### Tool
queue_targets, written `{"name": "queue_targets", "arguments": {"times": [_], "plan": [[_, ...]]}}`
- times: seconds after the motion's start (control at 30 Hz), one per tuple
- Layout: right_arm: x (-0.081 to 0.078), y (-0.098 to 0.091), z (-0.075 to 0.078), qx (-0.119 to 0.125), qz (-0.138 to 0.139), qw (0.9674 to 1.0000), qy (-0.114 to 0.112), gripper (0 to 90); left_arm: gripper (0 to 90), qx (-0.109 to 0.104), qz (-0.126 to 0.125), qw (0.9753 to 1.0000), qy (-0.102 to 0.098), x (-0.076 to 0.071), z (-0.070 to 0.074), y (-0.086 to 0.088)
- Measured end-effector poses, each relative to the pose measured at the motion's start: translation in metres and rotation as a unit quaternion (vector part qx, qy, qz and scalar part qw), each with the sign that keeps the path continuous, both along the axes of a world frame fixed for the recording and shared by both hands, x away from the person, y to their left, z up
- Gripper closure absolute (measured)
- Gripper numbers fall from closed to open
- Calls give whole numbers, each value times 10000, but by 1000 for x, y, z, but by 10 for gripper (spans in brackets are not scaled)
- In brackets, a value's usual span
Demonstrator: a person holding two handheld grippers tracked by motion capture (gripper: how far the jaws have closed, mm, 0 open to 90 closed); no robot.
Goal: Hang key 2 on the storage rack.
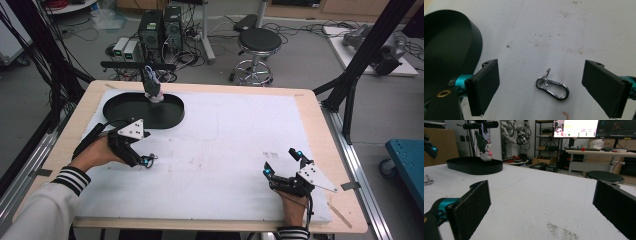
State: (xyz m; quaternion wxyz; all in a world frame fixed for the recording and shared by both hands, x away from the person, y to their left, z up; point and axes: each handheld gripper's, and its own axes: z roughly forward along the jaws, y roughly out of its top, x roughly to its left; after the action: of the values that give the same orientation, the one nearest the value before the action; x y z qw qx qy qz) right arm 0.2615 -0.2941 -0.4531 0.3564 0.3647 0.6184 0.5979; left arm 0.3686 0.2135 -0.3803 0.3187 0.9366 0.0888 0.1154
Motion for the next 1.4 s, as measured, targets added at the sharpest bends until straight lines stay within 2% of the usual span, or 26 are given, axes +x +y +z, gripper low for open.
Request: {"name": "queue_targets", "arguments": {"times": [0.4, 0.63, 0.8, 0.87, 1.23, 1.27, 1.37, 1.4], "plan": [[0, 0, 0, 33, 3, 10000, 31, 7, 239, 441, -20, 9987, 255, 6, -14, -7], [0, 0, 0, 35, -1, 10000, 34, 7, 385, 585, -102, 9979, 254, 8, -18, -8], [0, 0, 0, 35, 1, 10000, 38, 7, 470, 738, -211, 9969, 159, 10, -19, -7], [0, 0, 0, 37, 1, 10000, 38, 7, 507, 737, -230, 9968, 204, 10, -21, -7], [0, -1, 0, 48, 4, 10000, 53, 8, 617, 799, -253, 9962, 219, 11, -23, -13], [0, 0, 0, 56, -5, 10000, 47, 8, 634, 886, -311, 9953, 215, 11, -22, -13], [0, -1, 0, 58, 2, 10000, 52, 8, 658, 906, -317, 9951, 220, 11, -24, -14], [0, 0, 0, 58, -3, 10000, 49, 7, 662, 983, -347, 9943, 228, 12, -23, -14]]}}
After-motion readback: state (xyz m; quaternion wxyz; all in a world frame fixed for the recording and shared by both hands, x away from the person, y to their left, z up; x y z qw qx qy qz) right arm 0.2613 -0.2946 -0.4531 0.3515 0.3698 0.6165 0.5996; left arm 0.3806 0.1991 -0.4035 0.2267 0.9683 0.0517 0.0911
